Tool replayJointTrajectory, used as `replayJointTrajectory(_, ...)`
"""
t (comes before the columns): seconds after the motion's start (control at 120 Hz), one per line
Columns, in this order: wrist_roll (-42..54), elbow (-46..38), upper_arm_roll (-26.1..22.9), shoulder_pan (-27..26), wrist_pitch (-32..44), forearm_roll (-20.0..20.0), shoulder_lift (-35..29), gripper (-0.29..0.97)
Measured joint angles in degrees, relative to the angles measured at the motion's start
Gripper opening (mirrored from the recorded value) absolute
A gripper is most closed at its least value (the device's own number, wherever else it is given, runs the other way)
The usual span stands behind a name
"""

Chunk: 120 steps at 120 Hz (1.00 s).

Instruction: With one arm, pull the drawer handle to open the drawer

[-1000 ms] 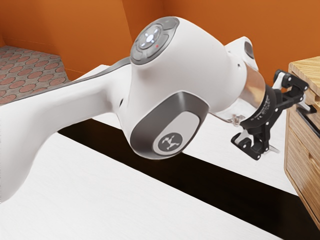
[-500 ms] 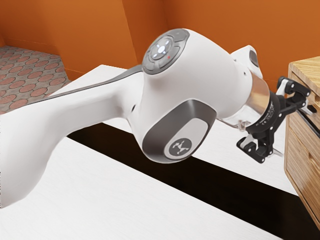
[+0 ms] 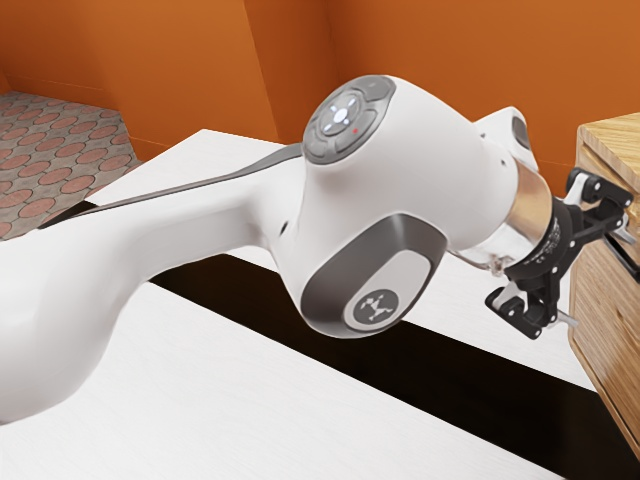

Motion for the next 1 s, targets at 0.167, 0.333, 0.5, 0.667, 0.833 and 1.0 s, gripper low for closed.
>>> replayJointTrajectory(0.167, -0.01, -1.01, 0.17, -0.01, -0.44, -0.22, -0.56, 0.68)
replayJointTrajectory(0.333, -0.02, -2.26, 0.21, 0.11, -0.65, -0.34, -1.69, 0.68)
replayJointTrajectory(0.5, -0.03, -4.91, 0.4, -0.15, -0.8, -1.48, -4.22, 0.68)
replayJointTrajectory(0.667, -0.05, -7.47, 1.01, -0.33, -0.83, -2.64, -6.58, 0.68)
replayJointTrajectory(0.833, -0.11, -10.62, 2.21, -0.83, -0.75, -3.59, -9.62, 0.68)
replayJointTrajectory(1.0, -0.16, -13.66, 2.4, 0.27, -0.47, -4.43, -12.96, 0.68)
